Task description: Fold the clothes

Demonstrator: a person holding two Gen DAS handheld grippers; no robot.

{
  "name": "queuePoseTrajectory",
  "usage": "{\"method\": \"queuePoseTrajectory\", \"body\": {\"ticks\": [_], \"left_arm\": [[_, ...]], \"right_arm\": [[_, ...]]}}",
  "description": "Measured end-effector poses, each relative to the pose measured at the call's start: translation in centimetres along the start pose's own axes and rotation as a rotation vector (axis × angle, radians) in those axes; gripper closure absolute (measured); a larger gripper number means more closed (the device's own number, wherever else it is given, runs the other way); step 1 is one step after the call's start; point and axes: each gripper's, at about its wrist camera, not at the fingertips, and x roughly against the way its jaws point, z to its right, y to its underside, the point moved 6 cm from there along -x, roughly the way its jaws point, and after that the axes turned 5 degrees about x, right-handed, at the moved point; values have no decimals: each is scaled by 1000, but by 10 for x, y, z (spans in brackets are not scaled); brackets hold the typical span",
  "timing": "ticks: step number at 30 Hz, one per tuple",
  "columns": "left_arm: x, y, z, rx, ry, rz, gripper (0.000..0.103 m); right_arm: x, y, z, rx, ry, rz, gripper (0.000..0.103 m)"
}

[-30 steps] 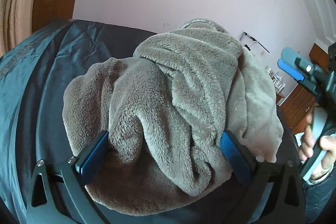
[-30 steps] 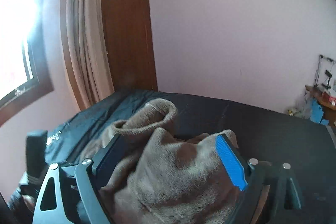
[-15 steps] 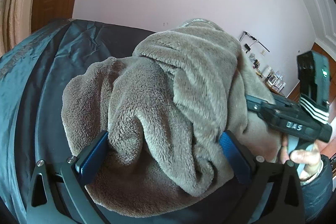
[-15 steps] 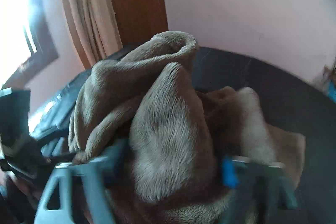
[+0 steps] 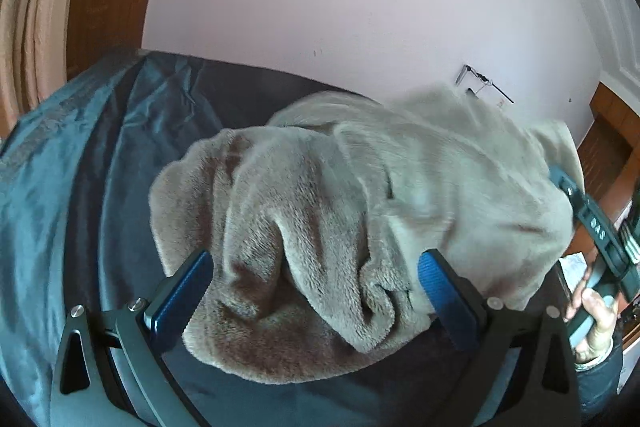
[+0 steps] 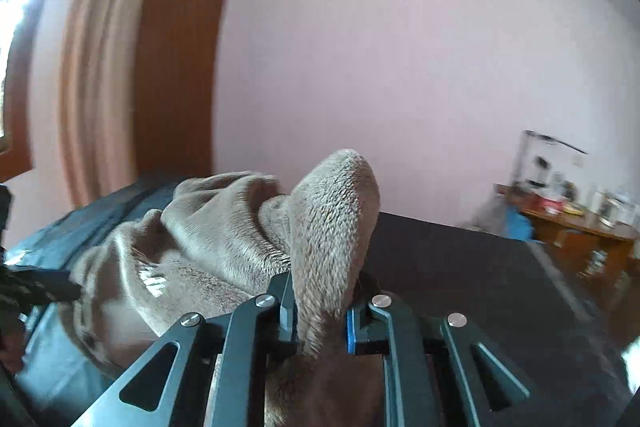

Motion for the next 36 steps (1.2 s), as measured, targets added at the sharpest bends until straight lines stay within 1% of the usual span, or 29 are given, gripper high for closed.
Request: {"method": "queuePoseTrajectory", "body": {"ticks": [2,5,6,8,13,15,16,19,21,25,27,29,32,34,35,36], "left_arm": [[4,-4,0,-6,-7,13,0],[7,-10,-1,-16,-25,24,0],[14,-7,2,-18,-27,29,0],[17,-12,1,-26,-35,38,0],[18,-39,-2,-27,-84,72,0],[12,-52,-1,-26,-89,65,0],[9,-58,-1,-22,-89,58,0],[-8,-80,-2,-15,-66,22,0],[-16,-92,-1,-11,-59,6,0],[-39,-109,-11,31,-21,-51,0],[-54,-112,-16,62,-6,-101,0],[-70,-111,-22,72,-7,-156,0],[-95,-106,-29,54,-21,-236,0],[-108,-103,-32,39,-37,-271,0],[-115,-101,-31,29,-28,-293,0],[-122,-98,-28,19,-2,-318,0]], "right_arm": [[5,12,21,-32,40,-22,87],[16,43,43,-64,67,-73,87],[21,54,50,-71,75,-90,87],[35,75,61,-91,71,-125,87],[51,108,66,-150,35,-186,87],[55,119,67,-171,22,-206,87],[51,119,63,-168,23,-200,87],[52,118,60,-155,17,-197,87],[53,124,62,-156,11,-200,87],[35,131,74,-191,-20,-209,87],[34,133,77,-205,-31,-212,87],[34,134,78,-205,-34,-216,87],[33,134,78,-203,-37,-221,87],[32,136,78,-204,-40,-226,87],[32,137,79,-206,-42,-228,87],[32,138,79,-208,-44,-232,87]]}}
